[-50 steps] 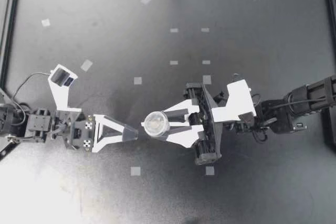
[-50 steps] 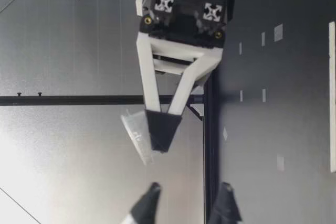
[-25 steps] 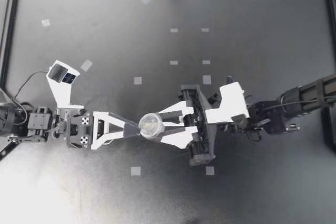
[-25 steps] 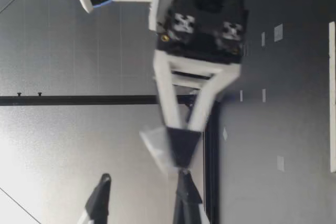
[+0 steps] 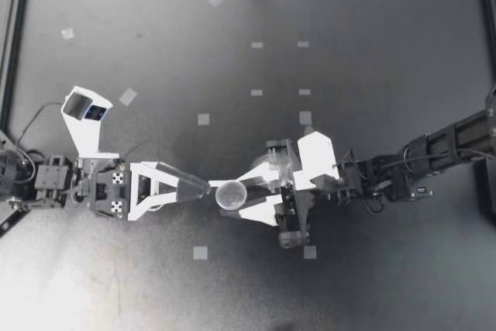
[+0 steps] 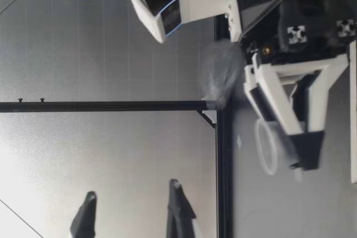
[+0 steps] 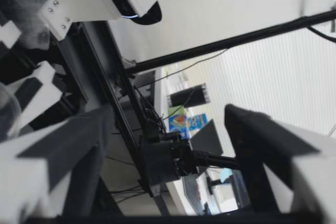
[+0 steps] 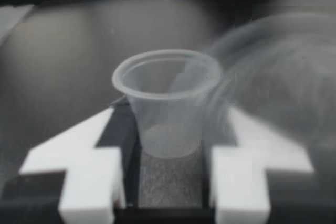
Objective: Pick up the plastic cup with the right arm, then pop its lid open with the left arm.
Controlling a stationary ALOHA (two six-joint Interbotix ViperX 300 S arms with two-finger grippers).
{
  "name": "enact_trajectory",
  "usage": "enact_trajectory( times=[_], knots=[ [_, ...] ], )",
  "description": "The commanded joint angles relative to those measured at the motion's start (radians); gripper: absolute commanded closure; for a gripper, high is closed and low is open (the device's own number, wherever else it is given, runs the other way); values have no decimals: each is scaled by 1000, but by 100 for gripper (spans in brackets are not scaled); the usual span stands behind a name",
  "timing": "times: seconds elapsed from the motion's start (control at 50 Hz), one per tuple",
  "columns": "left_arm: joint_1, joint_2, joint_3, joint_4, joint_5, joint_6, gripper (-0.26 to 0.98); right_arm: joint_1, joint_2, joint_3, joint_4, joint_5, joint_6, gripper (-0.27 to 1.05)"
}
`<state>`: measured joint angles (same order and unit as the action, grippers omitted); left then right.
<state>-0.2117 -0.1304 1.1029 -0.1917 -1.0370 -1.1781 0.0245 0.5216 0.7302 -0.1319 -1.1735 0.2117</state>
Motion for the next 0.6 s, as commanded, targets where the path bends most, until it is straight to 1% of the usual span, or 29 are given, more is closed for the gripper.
enact_trajectory(
  times=[0.0,0.12,0.26,0.3,0.44,0.58],
  knots=[
    [0,-23,-9,3,-8,17,-5,2,-28,-5,0,8,-2,55],
    [2,-21,-3,3,-2,72,-5,9,-66,9,-2,26,0,55],
    [5,-28,15,3,0,256,-5,26,-141,21,-3,29,-3,55],
    [5,-32,20,3,2,334,-5,29,-164,28,-5,29,-3,55],
    [5,-52,35,14,5,710,-5,34,-242,44,-6,29,6,55],
    [3,-60,46,12,48,1068,-4,40,-295,52,-6,29,60,55]
  ],
)
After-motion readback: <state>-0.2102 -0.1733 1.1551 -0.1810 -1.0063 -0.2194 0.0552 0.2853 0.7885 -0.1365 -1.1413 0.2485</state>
